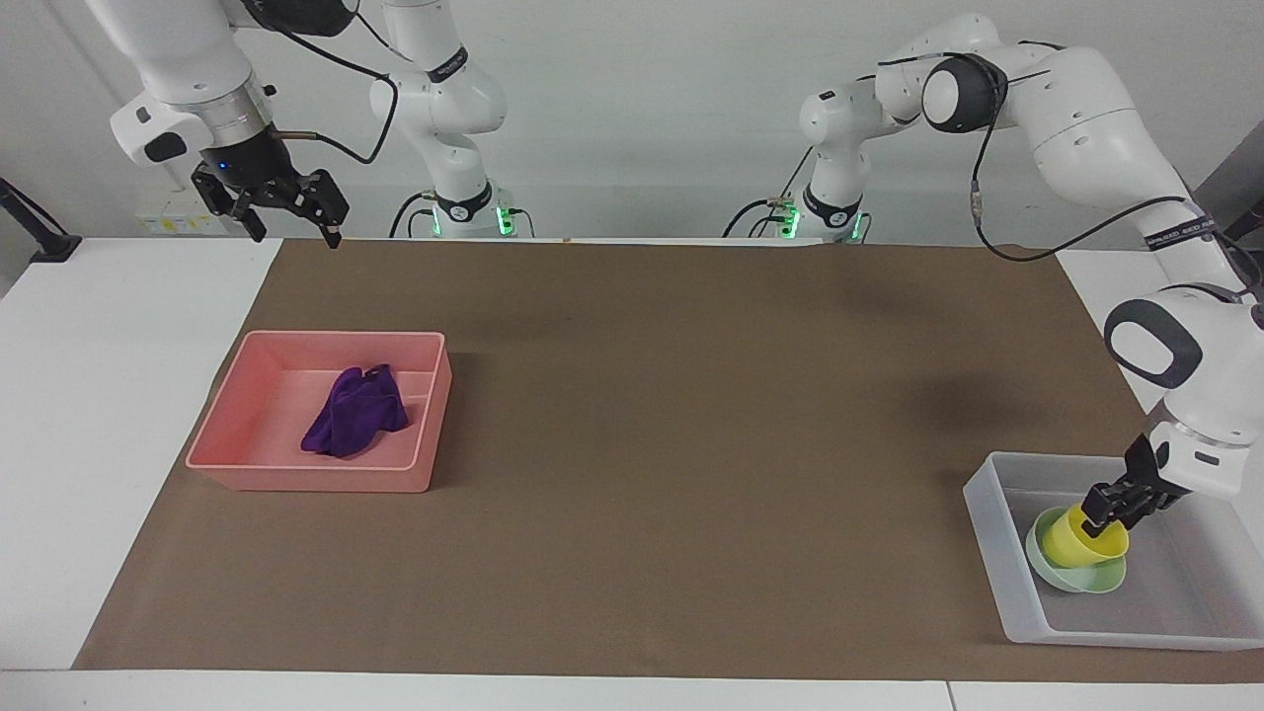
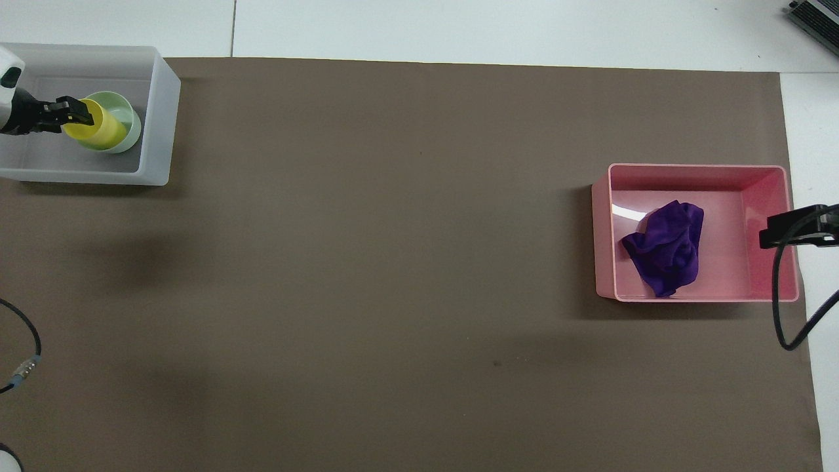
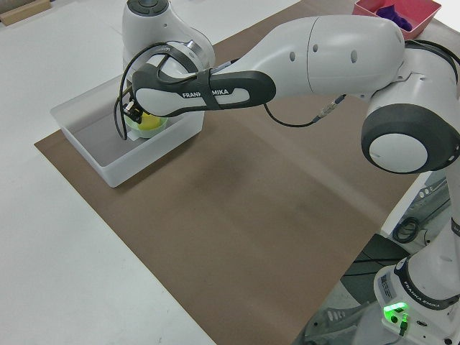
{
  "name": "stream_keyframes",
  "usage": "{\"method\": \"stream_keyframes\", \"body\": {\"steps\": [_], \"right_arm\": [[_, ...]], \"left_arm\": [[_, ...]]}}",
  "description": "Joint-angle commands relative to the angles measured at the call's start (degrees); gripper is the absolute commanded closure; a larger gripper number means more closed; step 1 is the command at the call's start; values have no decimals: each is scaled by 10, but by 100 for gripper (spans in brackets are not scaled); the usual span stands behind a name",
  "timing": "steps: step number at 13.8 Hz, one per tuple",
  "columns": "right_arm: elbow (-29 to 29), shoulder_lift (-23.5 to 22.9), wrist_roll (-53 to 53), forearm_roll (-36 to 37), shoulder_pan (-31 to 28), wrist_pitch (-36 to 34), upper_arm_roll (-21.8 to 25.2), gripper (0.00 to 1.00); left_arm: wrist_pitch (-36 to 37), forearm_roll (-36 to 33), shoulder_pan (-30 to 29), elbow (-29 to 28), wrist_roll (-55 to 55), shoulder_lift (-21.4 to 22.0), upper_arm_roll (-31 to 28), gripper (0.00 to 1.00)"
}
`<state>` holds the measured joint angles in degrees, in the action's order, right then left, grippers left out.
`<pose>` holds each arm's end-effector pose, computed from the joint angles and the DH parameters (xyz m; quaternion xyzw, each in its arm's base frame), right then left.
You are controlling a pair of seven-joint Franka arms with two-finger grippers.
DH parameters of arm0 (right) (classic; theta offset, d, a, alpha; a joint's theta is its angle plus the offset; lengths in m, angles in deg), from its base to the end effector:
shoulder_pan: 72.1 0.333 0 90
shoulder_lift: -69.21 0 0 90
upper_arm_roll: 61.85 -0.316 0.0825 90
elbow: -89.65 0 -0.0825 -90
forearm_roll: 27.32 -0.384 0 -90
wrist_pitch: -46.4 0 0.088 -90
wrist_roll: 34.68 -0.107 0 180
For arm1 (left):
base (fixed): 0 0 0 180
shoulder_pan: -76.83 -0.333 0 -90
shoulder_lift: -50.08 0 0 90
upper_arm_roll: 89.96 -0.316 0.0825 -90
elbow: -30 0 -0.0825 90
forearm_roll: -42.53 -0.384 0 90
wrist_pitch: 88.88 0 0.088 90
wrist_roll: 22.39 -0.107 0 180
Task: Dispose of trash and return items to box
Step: 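Lower the yellow cup into the green bowl and open the left gripper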
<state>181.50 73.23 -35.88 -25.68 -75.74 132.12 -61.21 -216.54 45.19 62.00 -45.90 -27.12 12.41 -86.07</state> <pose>0.5230 -0.0426 0.6409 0.9986 -0.0486 -0.0188 0.0134 0.7389 0.1539 0.3733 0.9887 0.0750 0.1274 0.0225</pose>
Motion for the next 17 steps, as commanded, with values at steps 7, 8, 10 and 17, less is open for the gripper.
{"method": "stream_keyframes", "body": {"steps": [7, 8, 10, 17], "right_arm": [[13, 13, 13, -1, -6, 5, -2, 0], [13, 13, 13, -1, -6, 5, -2, 0], [13, 13, 13, -1, -6, 5, -2, 0], [13, 13, 13, -1, -6, 5, -2, 0]], "left_arm": [[22, -34, 38, -131, -83, 170, 4, 0], [23, -34, 51, -162, -79, 201, 4, 0], [29, -34, 80, -212, -75, 252, 4, 0], [85, -34, 169, -297, 28, 372, 4, 0]]}}
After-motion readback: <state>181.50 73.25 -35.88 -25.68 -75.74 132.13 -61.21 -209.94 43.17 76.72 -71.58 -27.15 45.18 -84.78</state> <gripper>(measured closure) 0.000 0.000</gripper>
